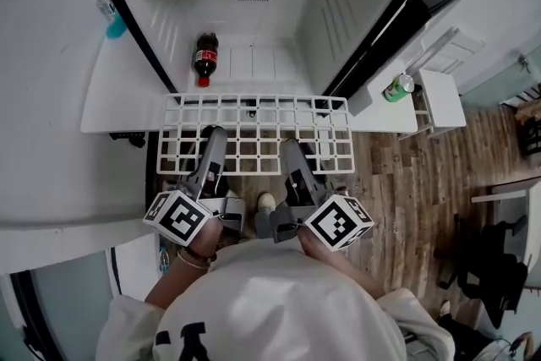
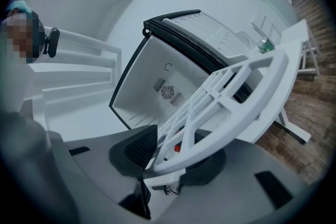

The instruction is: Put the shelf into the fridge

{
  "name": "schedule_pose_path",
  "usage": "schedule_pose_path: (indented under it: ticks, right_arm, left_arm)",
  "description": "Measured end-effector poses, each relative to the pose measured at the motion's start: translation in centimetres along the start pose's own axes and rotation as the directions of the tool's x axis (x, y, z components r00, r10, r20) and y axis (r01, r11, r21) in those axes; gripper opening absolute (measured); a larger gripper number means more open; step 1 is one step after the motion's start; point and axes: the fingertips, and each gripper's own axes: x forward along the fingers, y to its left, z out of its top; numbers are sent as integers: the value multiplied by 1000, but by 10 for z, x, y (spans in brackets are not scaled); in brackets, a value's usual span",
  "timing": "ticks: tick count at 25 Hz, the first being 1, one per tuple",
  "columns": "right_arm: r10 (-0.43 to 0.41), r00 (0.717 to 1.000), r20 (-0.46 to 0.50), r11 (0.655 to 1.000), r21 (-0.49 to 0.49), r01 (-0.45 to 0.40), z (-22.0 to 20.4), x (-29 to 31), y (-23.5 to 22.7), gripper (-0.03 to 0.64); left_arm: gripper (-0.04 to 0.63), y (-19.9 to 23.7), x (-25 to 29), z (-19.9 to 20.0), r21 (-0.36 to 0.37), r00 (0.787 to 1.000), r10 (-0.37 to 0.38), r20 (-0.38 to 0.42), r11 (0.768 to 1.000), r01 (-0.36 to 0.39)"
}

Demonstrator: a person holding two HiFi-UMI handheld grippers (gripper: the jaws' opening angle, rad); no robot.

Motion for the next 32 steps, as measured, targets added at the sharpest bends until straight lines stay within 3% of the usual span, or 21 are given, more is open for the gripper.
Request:
schedule_pose_path:
  ticks: [32]
  right_arm:
    - [66,995,-75,998,-8,-67,20,73,-18,133]
  left_arm:
    - [126,32,60,21,-15,996,61,64,998,-60]
